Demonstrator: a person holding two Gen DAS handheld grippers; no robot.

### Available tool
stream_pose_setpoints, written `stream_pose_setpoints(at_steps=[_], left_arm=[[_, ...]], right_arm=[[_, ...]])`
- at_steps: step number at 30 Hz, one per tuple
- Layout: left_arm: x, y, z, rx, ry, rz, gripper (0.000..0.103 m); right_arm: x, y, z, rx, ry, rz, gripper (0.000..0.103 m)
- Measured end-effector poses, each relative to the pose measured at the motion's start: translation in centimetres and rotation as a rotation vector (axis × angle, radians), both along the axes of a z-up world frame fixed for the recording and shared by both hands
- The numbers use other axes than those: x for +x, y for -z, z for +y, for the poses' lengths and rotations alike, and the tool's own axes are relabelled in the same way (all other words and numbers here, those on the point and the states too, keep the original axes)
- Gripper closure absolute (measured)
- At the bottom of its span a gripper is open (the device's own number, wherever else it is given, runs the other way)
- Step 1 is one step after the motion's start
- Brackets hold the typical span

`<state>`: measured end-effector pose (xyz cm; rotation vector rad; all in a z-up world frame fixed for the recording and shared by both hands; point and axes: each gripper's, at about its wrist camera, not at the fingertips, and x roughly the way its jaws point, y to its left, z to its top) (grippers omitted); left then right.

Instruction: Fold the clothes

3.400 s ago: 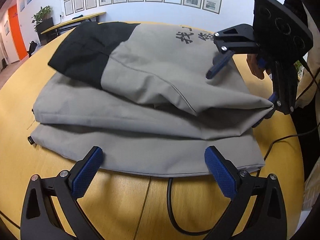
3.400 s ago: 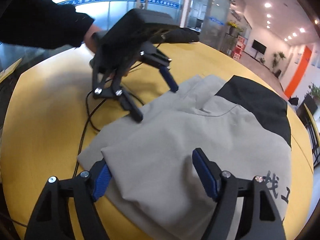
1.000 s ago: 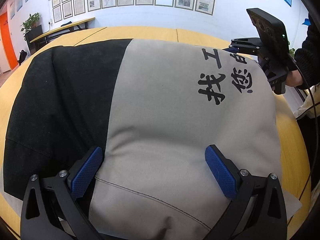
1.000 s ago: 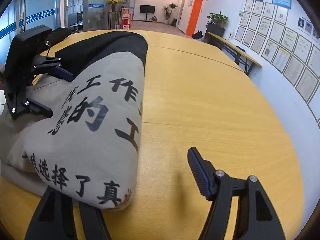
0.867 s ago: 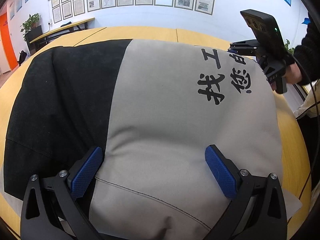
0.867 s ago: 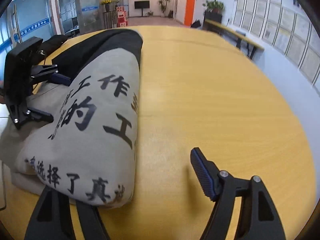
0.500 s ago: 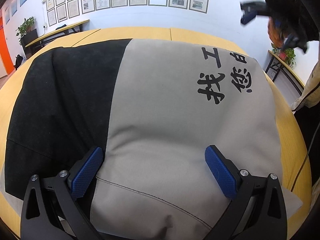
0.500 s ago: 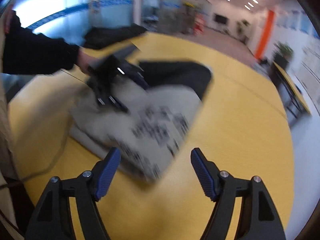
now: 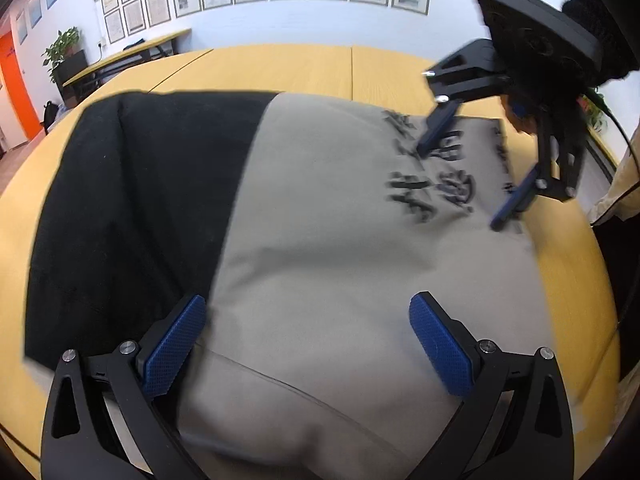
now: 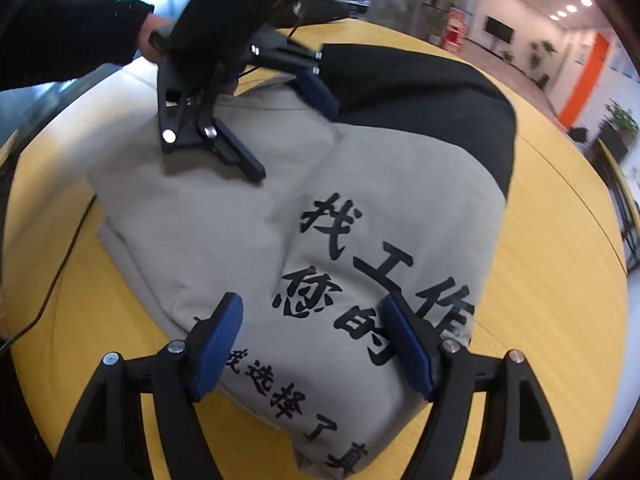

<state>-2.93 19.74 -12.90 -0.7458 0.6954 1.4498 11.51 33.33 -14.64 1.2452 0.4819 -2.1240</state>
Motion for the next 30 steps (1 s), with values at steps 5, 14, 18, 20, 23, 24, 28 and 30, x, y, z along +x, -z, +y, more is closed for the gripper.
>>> stream_pose_setpoints(at_steps=[5, 14, 18, 20, 23, 24, 28, 30], left_arm=[[7.4, -0.9, 2.1, 0.0, 0.19, -0.038, 0.0], [8.7, 3.3, 5.2, -0.074, 0.144, -0.042, 0.0], [9.4, 3.7, 5.8, -0.082, 0.117, -0.013, 0.001], [9.3, 3.7, 6.0, -0.073, 0.092, -0.023, 0.001], [8.9, 2.7, 6.0, -0.076, 0.023, -0.071, 0.0], [8.5, 2.2, 5.5, -0.074, -0.025, -0.114, 0.0], [6.8, -1.8, -0.7, -0.032, -0.346, -0.268, 0.0], [6.7, -3.9, -4.8, 0.001, -0.518, -0.285, 0.0]], right_arm=[[-3.7, -6.1, 5.1, -0.389, -0.015, -0.079, 0.026], [-21.0, -5.6, 5.0, -0.378, 0.008, -0.133, 0.022], [-23.4, -0.9, 1.9, -0.217, 0.004, -0.157, 0.021], [-22.3, -0.4, 1.4, -0.188, 0.014, -0.095, 0.018], [-20.3, -2.0, 1.7, -0.211, 0.047, -0.037, 0.019], [-19.7, -2.6, 1.8, -0.219, 0.058, -0.018, 0.02], [-13.7, -9.7, 8.5, -0.522, 0.093, 0.063, 0.02], [-10.4, -12.4, 12.4, -0.582, 0.111, 0.102, 0.019]])
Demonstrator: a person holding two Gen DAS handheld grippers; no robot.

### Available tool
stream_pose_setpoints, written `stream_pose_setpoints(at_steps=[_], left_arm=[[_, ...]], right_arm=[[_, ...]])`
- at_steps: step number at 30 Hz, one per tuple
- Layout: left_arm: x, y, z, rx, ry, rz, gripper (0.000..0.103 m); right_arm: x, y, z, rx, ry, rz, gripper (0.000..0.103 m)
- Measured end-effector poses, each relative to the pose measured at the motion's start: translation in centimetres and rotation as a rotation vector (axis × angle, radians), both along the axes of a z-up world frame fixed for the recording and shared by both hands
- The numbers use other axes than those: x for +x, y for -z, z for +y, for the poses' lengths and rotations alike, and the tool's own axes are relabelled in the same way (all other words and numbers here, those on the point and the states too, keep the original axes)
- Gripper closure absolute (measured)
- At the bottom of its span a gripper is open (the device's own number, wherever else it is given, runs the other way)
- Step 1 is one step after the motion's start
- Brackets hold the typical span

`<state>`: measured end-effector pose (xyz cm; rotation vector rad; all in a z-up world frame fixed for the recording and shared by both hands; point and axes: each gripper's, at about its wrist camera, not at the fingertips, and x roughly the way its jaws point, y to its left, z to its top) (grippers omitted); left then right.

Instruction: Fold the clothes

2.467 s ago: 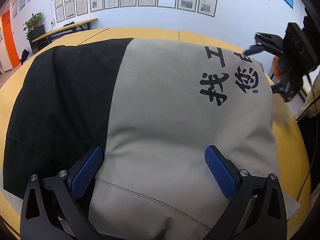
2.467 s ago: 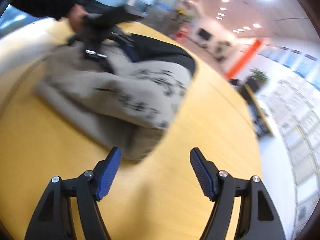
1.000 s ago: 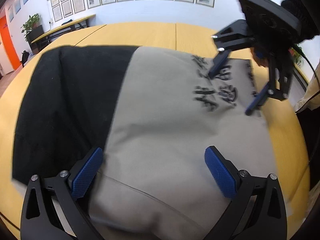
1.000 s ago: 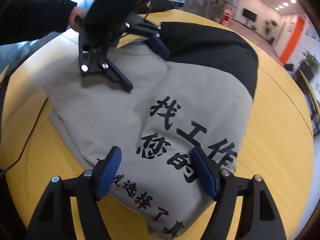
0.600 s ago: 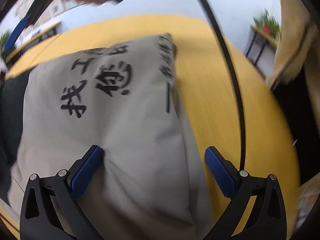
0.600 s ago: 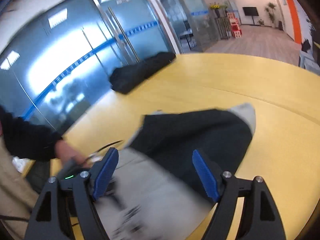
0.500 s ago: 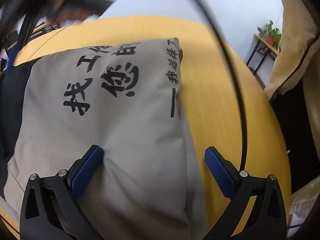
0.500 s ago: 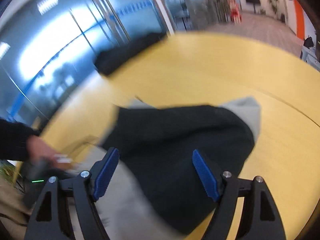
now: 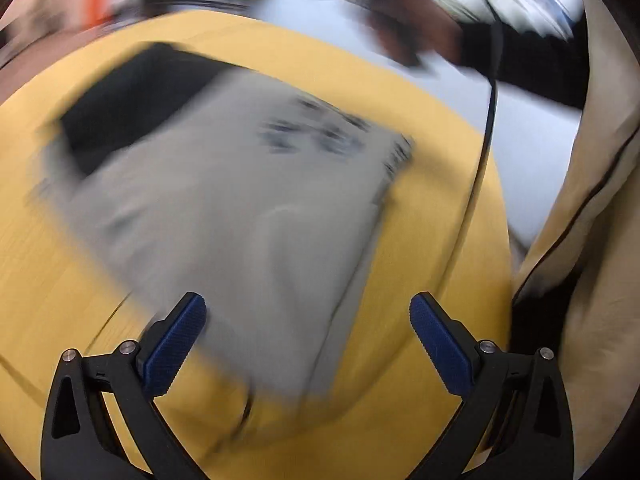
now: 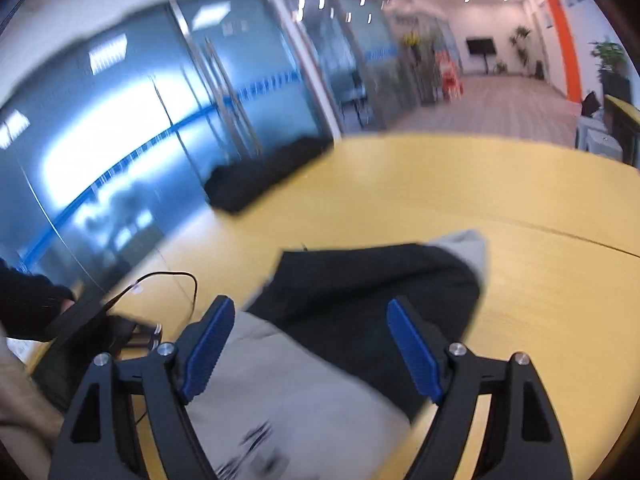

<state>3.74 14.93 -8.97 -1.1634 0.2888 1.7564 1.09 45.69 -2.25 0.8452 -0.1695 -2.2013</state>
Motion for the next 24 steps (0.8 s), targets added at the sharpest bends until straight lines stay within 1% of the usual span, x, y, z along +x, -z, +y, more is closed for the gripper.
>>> stream_pose_setpoints(at_steps=[1, 3, 5, 6, 7, 8, 10, 13, 14, 16, 18, 20, 21, 22, 24], left_arm=[[-0.1, -1.0, -2.2, 0.0, -0.097, -0.006, 0.0], [0.7, -0.3, -8.4, 0.028, -0.227, -0.056, 0.0], [1.7, 0.8, -14.9, 0.06, -0.347, -0.113, 0.0], [2.2, 1.4, -18.1, 0.077, -0.407, -0.142, 0.0], [1.9, 1.9, -19.3, 0.119, -0.462, -0.18, 0.0], [1.0, 2.3, -19.4, 0.162, -0.504, -0.228, 0.0], [-0.7, 3.0, -19.2, 0.24, -0.579, -0.328, 0.0], [-1.0, 1.1, -21.2, 0.311, -0.663, -0.376, 0.0], [-0.6, 0.5, -22.3, 0.293, -0.694, -0.359, 0.0], [0.8, -0.6, -25.0, 0.224, -0.761, -0.301, 0.0], [2.1, -1.8, -27.7, 0.154, -0.826, -0.243, 0.0], [3.7, -2.8, -30.4, 0.05, -0.905, -0.209, 0.0], [4.0, -3.0, -30.6, 0.031, -0.91, -0.197, 0.0], [4.3, -3.2, -30.7, 0.022, -0.908, -0.187, 0.0], [3.8, -2.6, -29.1, 0.032, -0.862, -0.175, 0.0]], right_arm=[[1.9, -1.2, 2.4, -0.013, 0.016, 0.003, 0.016], [4.6, -1.6, 6.1, -0.012, 0.041, -0.05, 0.013], [6.0, -0.2, 8.3, -0.023, 0.046, -0.165, 0.013], [6.6, 1.3, 8.8, -0.029, 0.04, -0.243, 0.013], [6.8, 2.7, 8.7, -0.023, 0.024, -0.298, 0.013], [7.0, 4.1, 8.5, -0.017, 0.007, -0.352, 0.013], [6.8, 6.4, 8.7, 0.0, -0.035, -0.419, 0.013], [7.9, 8.0, 7.3, -0.015, -0.087, -0.468, 0.013], [8.8, 7.9, 8.0, -0.002, -0.079, -0.465, 0.013], [10.6, 7.6, 9.5, 0.028, -0.06, -0.457, 0.014], [12.0, 7.0, 11.7, 0.067, 0.009, -0.464, 0.013], [13.3, 6.4, 14.0, 0.107, 0.08, -0.472, 0.013], [14.0, 6.1, 15.1, 0.127, 0.115, -0.475, 0.013], [14.6, 5.5, 16.0, 0.158, 0.126, -0.466, 0.013], [14.4, 5.7, 16.0, 0.17, 0.123, -0.463, 0.013]])
